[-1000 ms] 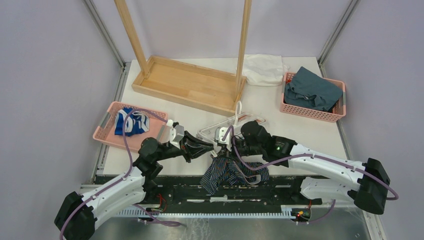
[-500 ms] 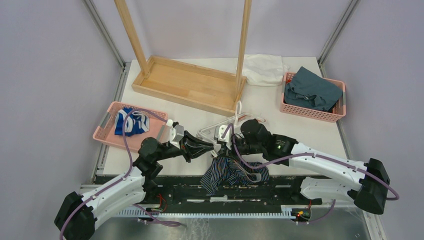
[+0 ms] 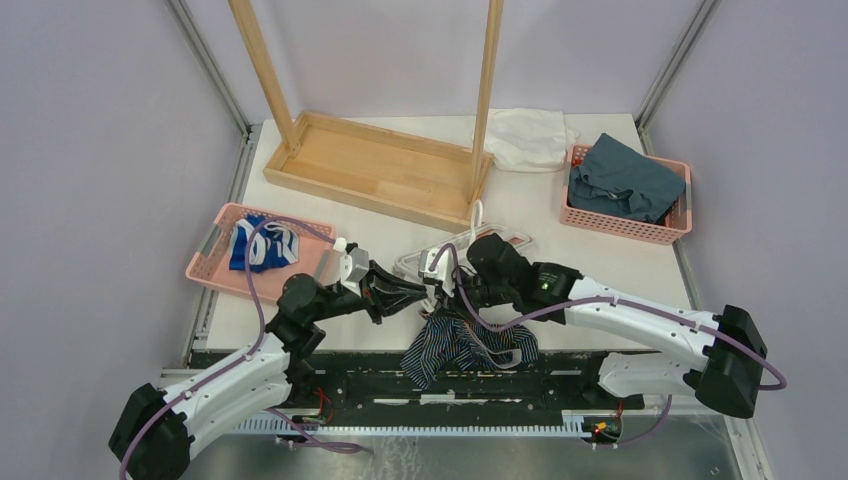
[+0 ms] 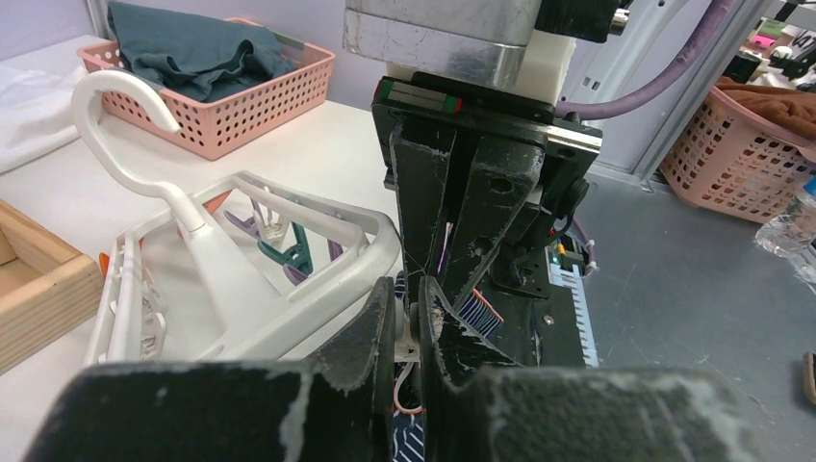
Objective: Clip the underwear to the hanger
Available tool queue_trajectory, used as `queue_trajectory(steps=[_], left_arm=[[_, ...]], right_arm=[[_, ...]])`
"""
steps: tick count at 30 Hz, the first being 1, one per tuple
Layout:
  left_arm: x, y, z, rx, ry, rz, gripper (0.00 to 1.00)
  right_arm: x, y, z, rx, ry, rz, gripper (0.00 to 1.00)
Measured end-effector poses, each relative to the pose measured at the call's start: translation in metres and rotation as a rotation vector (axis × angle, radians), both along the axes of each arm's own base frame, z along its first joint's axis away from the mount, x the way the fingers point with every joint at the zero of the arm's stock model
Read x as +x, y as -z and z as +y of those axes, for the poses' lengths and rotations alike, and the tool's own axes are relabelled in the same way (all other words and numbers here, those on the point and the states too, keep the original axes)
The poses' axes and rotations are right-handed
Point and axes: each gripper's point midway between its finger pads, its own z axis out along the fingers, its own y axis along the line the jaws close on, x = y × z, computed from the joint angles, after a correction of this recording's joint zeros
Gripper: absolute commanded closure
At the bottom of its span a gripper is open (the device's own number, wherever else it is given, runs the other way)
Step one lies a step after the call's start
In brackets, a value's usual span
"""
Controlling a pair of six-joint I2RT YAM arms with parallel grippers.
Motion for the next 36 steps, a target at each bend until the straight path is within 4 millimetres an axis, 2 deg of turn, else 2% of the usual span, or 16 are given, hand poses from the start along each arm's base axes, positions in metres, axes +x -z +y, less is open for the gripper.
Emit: queue_trajectory(steps=[36], left_arm=[[-0.001,0.002,0.000,0.008,0.007,0.007,0.97]], right_arm=[[0.015,-0.001,-0.015,-0.051,0.191,0.046,1.00]])
